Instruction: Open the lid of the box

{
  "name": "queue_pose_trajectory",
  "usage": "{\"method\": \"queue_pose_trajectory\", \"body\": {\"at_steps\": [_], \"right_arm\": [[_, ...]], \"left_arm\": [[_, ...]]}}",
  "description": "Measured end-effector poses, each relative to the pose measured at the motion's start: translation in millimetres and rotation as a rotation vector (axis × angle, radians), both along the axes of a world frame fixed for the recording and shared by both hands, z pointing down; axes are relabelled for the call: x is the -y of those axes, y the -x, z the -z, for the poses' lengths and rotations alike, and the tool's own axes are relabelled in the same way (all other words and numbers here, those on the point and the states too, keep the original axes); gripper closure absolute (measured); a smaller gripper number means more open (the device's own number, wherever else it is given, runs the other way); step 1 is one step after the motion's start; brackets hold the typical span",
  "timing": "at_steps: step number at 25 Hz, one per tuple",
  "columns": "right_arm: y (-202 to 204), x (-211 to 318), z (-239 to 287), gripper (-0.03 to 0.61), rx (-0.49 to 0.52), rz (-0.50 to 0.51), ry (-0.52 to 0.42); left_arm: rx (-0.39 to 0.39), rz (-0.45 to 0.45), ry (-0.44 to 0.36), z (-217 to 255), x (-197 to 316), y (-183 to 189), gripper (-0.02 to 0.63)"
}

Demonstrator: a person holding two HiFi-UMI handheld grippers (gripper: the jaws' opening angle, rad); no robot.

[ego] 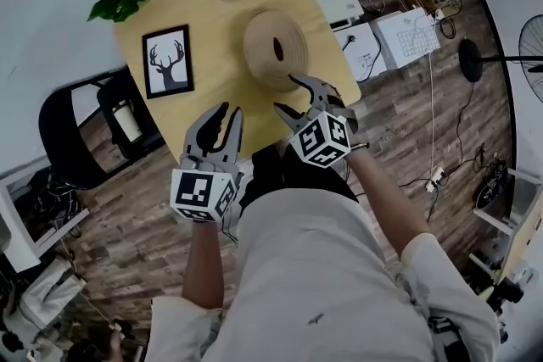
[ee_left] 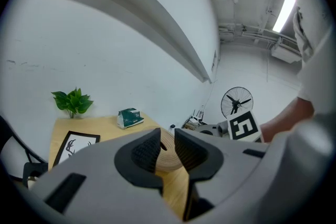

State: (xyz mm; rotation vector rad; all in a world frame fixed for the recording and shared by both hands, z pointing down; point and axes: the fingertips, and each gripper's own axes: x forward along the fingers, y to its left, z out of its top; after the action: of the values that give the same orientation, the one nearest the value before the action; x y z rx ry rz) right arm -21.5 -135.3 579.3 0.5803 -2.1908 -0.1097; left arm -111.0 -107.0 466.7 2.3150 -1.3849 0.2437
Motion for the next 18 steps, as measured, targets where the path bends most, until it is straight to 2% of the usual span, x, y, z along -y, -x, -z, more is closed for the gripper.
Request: {"method": "queue_pose_trajectory", "body": {"at_steps": [9, 18], "right_arm": [[1.7, 14.6, -42.5, 0.268, -0.113, 0.006, -0.004], [2.8, 23.3, -74.8, 0.262, -0.200, 0.036, -0.030]], "left_arm": [[0.003, -0.080, 0.053, -25.3, 9.7, -4.6, 0.535], [-0.010, -0.093, 0.092, -45.4, 10.3, -6.7, 0.536]]}}
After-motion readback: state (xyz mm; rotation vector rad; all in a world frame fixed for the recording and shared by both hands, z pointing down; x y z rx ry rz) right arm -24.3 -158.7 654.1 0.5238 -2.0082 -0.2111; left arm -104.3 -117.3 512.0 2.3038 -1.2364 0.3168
